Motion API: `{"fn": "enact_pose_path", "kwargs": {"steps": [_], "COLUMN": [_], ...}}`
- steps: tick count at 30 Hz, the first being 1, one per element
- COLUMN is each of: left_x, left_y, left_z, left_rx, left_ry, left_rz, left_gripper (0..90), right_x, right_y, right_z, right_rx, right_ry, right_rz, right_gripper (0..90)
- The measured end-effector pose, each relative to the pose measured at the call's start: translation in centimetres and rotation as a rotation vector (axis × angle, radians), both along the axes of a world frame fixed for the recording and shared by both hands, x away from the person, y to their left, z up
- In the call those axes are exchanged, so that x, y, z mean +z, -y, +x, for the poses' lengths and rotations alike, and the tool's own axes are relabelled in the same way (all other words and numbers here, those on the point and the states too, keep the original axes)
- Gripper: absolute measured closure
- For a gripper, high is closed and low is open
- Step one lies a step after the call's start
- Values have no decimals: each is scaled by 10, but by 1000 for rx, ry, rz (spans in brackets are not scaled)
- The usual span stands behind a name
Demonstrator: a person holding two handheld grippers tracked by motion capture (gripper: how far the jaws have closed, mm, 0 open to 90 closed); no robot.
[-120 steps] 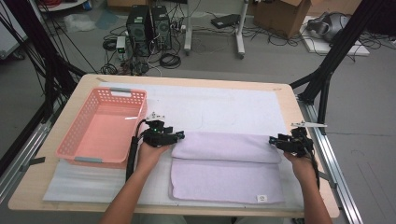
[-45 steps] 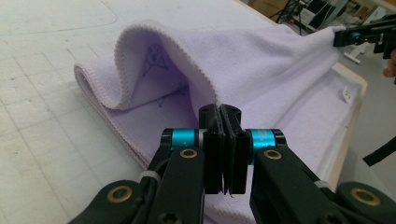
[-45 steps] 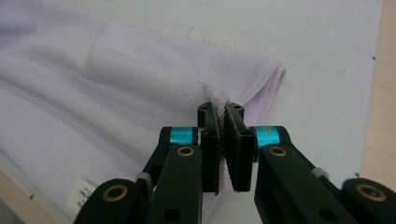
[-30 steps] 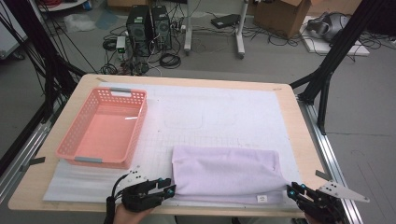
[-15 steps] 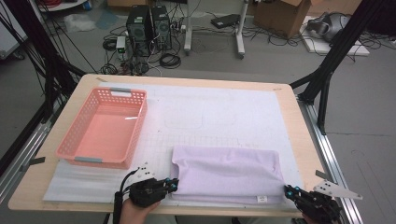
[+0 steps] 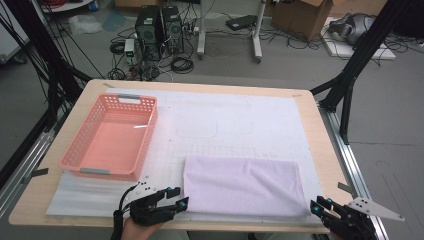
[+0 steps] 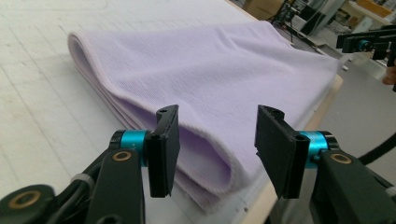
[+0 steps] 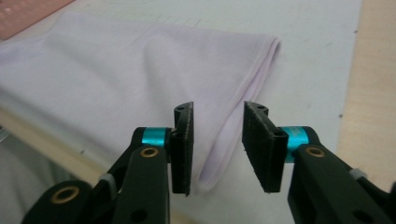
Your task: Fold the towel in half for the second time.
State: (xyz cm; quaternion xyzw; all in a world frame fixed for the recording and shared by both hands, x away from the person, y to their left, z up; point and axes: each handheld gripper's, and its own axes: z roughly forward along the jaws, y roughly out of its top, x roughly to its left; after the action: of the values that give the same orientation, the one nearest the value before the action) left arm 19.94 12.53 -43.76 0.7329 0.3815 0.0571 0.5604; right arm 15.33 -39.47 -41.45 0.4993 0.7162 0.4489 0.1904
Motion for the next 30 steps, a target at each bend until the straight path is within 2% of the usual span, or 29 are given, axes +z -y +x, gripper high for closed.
{"fn": "enact_pose_path", "kwargs": {"steps": [2,4,6,12,14,15,16,17,20,21,23,25,28,30], "left_x": [0,0,1,2,1,1,0,0,0,0,-1,-1,-4,-6], "left_y": [0,-1,-1,2,3,3,3,4,4,5,5,6,7,9], "left_z": [7,12,16,26,29,31,33,35,39,40,43,46,53,58], "left_rx": [16,30,40,54,58,60,65,68,75,81,81,87,93,90], "left_ry": [3,12,21,55,53,55,54,52,51,53,51,46,33,20], "left_rz": [-4,-4,-3,20,21,26,28,27,34,38,47,46,54,60], "left_gripper": [482,478,475,439,434,432,430,430,427,427,427,424,424,426], "right_x": [-2,-6,-10,-21,-27,-28,-29,-28,-20,-18,-17,-17,-13,-11], "right_y": [-3,-6,-8,-19,-23,-24,-24,-24,-19,-16,-12,-11,-8,-8], "right_z": [7,20,31,58,66,68,69,69,67,66,65,65,65,67], "right_rx": [-22,-18,-31,-16,-8,-7,7,13,-34,-53,-59,-69,-64,-59], "right_ry": [-10,-9,-24,-88,-122,-130,-133,-119,-71,-64,-77,-98,-54,-39], "right_rz": [-9,-40,-46,-56,-65,-65,-60,-75,-129,-132,-109,-98,-81,-62], "right_gripper": [691,713,725,691,730,792,848,866,873,872,822,658,620,608]}}
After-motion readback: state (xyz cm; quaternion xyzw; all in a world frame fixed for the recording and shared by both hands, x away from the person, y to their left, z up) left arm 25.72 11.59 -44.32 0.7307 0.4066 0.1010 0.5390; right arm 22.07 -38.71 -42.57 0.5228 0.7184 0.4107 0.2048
